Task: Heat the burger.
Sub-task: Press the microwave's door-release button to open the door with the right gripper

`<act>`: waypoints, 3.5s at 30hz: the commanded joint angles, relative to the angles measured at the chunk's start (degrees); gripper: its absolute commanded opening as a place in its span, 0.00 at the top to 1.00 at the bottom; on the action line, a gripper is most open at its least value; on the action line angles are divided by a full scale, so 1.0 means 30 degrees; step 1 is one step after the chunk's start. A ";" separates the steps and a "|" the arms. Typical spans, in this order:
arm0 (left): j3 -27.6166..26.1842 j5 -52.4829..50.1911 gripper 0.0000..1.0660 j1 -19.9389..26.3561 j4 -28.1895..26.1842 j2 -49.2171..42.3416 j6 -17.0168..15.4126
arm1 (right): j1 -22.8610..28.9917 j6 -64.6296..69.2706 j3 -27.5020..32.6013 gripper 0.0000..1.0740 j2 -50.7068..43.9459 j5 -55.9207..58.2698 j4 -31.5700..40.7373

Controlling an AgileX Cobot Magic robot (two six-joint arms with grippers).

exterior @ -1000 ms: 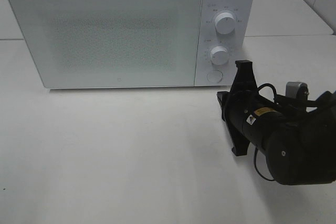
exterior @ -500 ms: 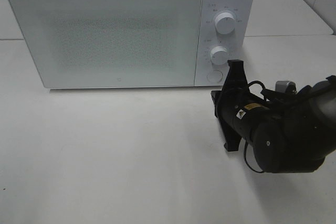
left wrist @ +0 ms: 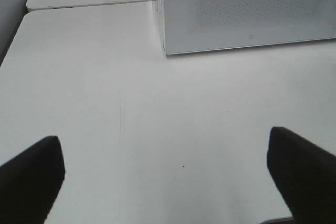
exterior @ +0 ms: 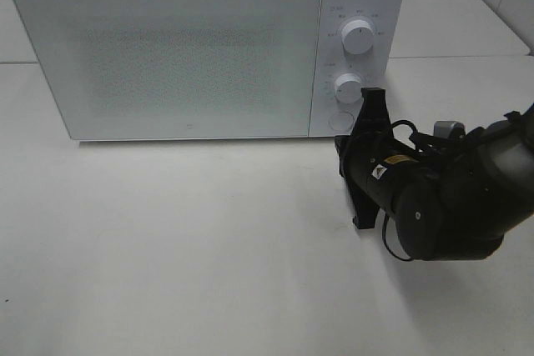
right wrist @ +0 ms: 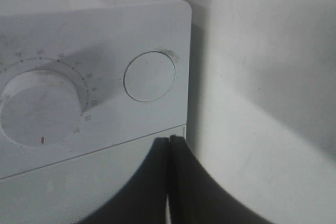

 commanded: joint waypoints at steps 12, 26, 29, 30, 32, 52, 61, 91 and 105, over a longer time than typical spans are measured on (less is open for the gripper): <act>0.0038 0.0000 0.06 -0.0019 -0.0057 -0.0382 -0.0115 | -0.0936 -0.0497 -0.2063 1.00 0.1031 -0.0076 -0.0191; 0.0038 0.0000 0.06 -0.0019 -0.0038 -0.0382 -0.0115 | -0.1642 -0.1070 -0.2865 1.00 0.1547 0.0516 -0.0745; 0.0038 0.0000 0.06 -0.0019 -0.0057 -0.0382 -0.0115 | -0.1642 -0.0898 -0.3037 1.00 0.1872 0.0535 -0.0707; 0.0038 0.0000 0.06 -0.0019 -0.0057 -0.0382 -0.0115 | -0.1642 -0.0898 -0.3037 1.00 0.1872 0.0535 -0.0707; 0.0038 0.0000 0.06 -0.0019 -0.0057 -0.0382 -0.0115 | -0.1642 -0.0859 -0.3132 1.00 0.1986 0.0516 -0.0516; 0.0038 0.0000 0.06 -0.0019 -0.0038 -0.0382 -0.0115 | -0.2311 -0.1509 -0.4851 1.00 0.2368 0.0095 -0.0076; 0.0038 0.0000 0.06 -0.0019 -0.0038 -0.0382 -0.0115 | -0.2540 -0.2158 -0.6112 1.00 0.2368 -0.1566 0.0688; 0.0038 0.0000 0.06 -0.0019 -0.0038 -0.0382 -0.0115 | -0.2693 -0.1203 -0.3667 1.00 0.0535 0.2540 -0.1375; 0.0038 0.0000 0.06 -0.0019 -0.0038 -0.0382 -0.0115 | -0.2693 -0.0917 -0.1146 1.00 -0.1490 0.4354 -0.3571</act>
